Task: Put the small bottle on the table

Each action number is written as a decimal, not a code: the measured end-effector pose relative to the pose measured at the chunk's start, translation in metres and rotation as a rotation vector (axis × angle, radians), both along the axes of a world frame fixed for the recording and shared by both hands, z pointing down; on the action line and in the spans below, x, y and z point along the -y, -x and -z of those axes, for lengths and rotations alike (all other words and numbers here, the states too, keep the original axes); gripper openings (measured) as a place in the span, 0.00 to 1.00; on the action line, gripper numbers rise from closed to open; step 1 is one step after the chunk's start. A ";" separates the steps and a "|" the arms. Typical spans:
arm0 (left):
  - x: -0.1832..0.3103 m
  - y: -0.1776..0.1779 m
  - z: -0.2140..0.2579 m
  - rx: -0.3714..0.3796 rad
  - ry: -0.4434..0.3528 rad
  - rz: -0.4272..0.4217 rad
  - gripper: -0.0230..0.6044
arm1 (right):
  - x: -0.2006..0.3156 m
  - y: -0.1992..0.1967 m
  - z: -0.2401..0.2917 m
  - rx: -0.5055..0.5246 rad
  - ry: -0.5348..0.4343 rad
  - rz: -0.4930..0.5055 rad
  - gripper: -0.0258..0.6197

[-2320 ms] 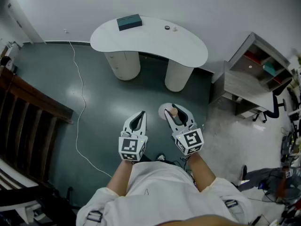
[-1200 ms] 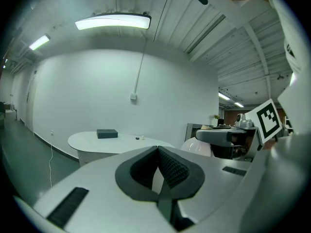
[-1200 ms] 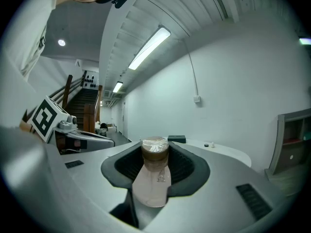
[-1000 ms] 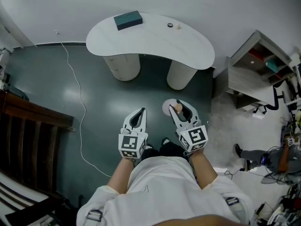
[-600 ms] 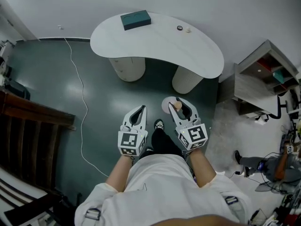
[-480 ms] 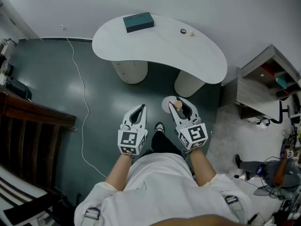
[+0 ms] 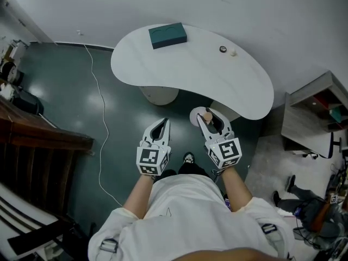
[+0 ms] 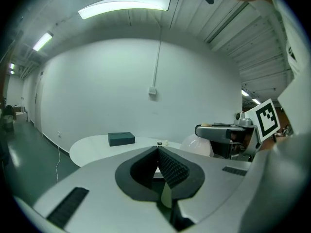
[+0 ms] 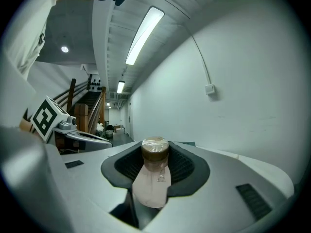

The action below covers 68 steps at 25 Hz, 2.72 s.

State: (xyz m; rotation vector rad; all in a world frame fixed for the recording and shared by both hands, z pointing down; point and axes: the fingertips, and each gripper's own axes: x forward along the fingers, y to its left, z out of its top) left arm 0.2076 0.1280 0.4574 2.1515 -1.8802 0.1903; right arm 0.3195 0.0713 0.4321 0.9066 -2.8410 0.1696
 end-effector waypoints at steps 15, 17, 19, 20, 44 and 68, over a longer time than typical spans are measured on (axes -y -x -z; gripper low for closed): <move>0.080 0.144 -0.026 0.001 0.039 0.154 0.06 | 0.098 0.149 -0.020 -0.011 0.025 0.135 0.25; 0.089 0.168 -0.029 0.000 0.046 0.146 0.06 | 0.106 0.175 -0.022 -0.013 0.028 0.131 0.25; 0.096 0.196 -0.032 0.002 0.057 0.130 0.06 | 0.114 0.203 -0.022 -0.009 0.034 0.119 0.25; 0.101 0.210 -0.032 0.005 0.061 0.121 0.06 | 0.118 0.218 -0.021 -0.007 0.037 0.111 0.25; 0.211 0.433 -0.091 -0.039 0.163 0.213 0.06 | 0.254 0.455 -0.074 -0.073 0.104 0.152 0.25; 0.314 0.487 -0.188 -0.103 0.406 0.330 0.06 | 0.412 0.570 -0.199 -0.231 0.240 0.191 0.25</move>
